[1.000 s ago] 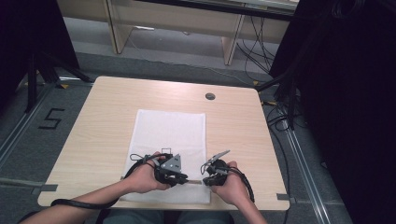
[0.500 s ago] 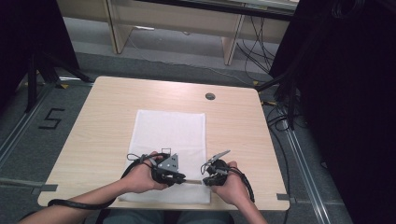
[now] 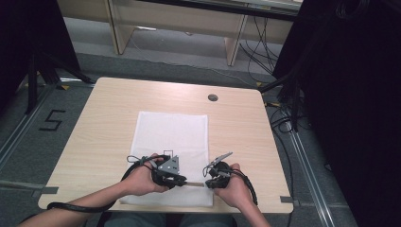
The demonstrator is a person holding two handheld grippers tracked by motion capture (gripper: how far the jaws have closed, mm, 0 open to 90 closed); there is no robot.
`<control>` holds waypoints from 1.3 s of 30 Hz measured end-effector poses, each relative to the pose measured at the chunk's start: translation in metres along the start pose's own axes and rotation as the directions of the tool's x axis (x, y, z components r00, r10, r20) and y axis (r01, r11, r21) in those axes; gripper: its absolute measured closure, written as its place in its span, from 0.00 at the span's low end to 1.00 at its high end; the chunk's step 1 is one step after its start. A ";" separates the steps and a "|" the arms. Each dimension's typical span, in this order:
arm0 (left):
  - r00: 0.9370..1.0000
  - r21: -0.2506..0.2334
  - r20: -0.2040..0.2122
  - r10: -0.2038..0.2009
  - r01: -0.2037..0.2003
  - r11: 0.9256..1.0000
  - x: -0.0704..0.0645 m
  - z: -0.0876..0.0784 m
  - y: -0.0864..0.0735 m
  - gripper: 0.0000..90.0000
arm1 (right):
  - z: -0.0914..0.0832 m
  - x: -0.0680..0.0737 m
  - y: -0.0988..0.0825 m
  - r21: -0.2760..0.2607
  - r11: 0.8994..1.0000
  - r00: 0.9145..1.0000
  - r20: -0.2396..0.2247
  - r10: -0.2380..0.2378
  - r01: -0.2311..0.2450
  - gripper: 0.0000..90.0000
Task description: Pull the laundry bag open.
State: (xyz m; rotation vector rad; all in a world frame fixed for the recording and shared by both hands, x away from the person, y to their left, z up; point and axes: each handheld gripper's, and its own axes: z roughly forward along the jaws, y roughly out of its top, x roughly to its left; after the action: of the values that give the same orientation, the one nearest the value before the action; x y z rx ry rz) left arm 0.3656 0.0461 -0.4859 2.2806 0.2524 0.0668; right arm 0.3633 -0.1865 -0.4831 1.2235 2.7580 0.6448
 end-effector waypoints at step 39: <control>1.000 -0.013 -0.005 -0.022 0.022 1.000 0.002 -0.012 -0.012 0.91 | 0.000 0.000 0.000 0.000 1.000 1.000 0.001 0.002 -0.002 1.00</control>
State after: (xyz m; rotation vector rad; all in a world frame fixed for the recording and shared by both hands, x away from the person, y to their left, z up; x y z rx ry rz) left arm 0.3640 0.0632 -0.4868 2.2650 0.2791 0.0631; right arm 0.3635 -0.1864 -0.4831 1.2263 2.7568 0.6440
